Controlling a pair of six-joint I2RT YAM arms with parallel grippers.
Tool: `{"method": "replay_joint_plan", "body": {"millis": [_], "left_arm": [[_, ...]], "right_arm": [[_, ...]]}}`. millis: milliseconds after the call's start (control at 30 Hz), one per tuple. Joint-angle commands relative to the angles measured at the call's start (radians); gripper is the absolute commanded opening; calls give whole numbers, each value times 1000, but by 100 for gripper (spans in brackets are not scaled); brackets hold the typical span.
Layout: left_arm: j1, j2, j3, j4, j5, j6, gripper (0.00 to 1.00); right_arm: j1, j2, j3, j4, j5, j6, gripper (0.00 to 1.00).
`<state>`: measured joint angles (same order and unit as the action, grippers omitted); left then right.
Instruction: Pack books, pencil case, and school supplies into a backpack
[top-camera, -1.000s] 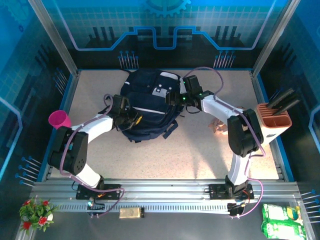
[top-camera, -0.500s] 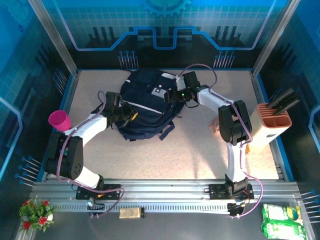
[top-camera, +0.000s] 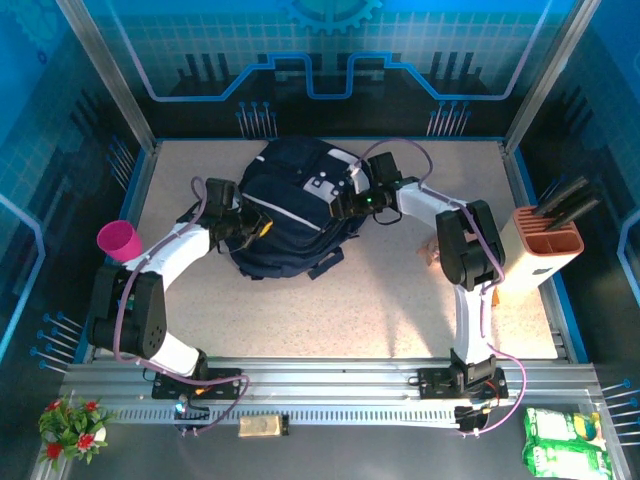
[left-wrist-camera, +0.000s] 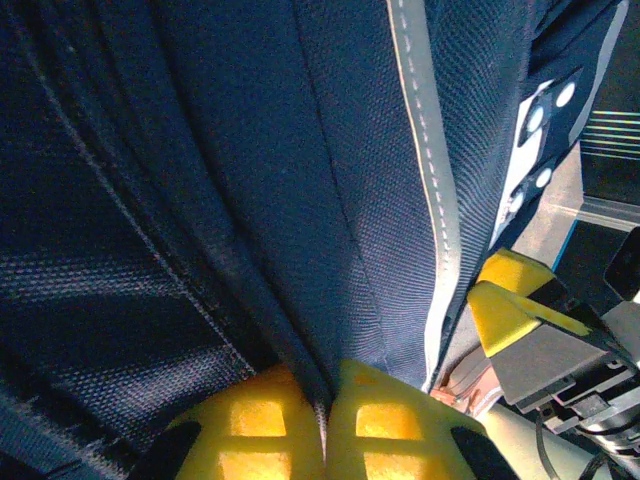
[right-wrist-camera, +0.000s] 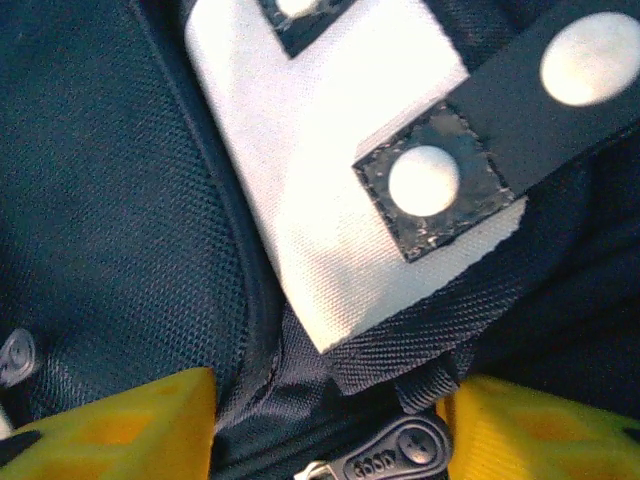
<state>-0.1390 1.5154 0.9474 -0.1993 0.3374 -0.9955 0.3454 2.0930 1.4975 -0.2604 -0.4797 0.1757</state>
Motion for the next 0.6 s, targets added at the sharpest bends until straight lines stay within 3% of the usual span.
{"method": "replay_joint_plan", "body": {"millis": [0, 400, 567], "left_arm": [[7, -7, 57, 31, 43, 35, 0], [7, -21, 60, 3, 28, 46, 0], [7, -19, 59, 9, 34, 41, 0]], "right_arm": [[0, -50, -41, -29, -49, -31, 50], [0, -50, -37, -14, 8, -35, 26], [-1, -63, -42, 7, 36, -11, 5]]}}
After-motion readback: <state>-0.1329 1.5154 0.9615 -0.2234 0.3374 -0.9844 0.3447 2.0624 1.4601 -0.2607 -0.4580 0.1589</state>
